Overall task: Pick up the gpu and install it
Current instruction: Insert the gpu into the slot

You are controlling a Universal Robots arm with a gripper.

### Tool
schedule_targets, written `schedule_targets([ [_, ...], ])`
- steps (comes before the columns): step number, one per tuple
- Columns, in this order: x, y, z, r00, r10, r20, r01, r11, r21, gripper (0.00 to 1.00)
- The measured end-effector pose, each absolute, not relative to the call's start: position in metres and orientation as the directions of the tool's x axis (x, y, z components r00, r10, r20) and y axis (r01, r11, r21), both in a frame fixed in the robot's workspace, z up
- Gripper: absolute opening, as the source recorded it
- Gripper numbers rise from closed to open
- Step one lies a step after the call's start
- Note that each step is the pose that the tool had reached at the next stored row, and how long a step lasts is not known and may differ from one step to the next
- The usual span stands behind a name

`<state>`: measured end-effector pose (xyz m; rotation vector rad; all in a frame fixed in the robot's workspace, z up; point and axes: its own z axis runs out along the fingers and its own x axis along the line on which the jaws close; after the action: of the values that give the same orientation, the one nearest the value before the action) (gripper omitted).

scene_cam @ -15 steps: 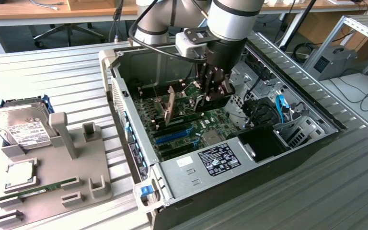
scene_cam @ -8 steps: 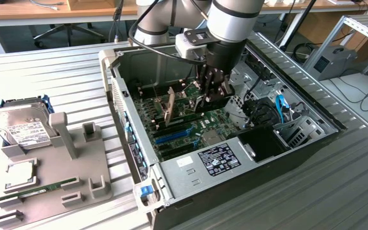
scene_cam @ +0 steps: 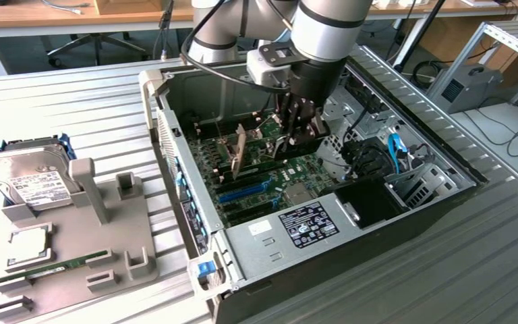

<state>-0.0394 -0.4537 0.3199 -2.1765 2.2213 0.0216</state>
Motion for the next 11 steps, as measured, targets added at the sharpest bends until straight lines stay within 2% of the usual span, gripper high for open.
schedule_targets([
  [11, -0.0394, -0.454, 0.3178, -0.02, -0.999, -0.032, -1.0, 0.021, -0.012, 0.26],
])
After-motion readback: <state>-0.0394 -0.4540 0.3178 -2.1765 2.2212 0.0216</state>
